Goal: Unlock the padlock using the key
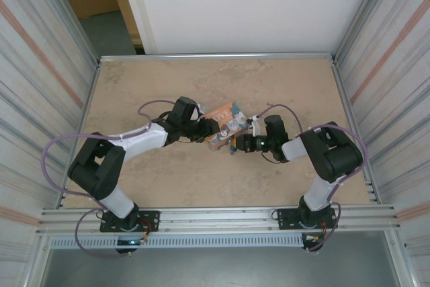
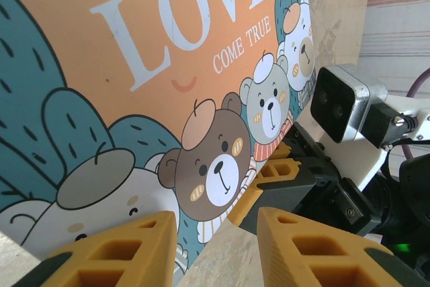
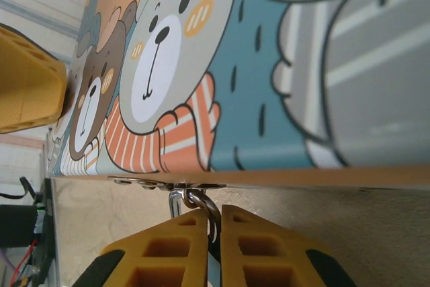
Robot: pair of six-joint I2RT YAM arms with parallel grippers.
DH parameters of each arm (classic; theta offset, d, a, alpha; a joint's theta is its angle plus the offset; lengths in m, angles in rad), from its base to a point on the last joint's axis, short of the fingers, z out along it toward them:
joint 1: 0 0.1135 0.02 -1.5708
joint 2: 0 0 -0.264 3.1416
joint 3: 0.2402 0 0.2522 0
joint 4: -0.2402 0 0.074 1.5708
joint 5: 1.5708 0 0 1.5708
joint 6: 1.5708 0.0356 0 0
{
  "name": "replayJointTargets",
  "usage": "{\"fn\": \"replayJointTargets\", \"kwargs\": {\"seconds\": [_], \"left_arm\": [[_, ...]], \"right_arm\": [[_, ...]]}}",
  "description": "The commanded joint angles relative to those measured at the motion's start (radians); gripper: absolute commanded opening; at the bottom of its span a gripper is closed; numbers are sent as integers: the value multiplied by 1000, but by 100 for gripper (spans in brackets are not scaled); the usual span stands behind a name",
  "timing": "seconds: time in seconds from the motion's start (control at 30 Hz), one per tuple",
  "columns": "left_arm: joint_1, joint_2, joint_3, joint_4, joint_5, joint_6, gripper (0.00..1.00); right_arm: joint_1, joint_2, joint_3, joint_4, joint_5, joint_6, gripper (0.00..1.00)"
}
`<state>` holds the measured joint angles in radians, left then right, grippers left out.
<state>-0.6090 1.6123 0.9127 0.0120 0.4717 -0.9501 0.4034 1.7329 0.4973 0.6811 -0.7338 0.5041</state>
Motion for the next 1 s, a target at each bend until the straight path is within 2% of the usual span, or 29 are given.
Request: {"fn": "replayJointTargets", "kwargs": {"seconds": [0.0, 0.07, 0.4, 0.73, 0.97], "left_arm": [[-5, 23, 9, -5, 10, -6, 37], [-5, 21, 9, -6, 10, -6, 37], [-7, 14, -22, -6, 10, -11, 37], [-60, -4, -74, 27, -2, -57, 37], [-72, -14, -102, 35, -13, -66, 37]], "right_arm": [[3, -25, -3, 21, -33, -12, 4], [2, -27, -6, 22, -29, -6, 0], [-15, -57, -49, 93, 25, 87, 0], [-9, -58, -85, 295, 79, 385, 0], [7, -19, -100, 383, 120, 494, 0]]}}
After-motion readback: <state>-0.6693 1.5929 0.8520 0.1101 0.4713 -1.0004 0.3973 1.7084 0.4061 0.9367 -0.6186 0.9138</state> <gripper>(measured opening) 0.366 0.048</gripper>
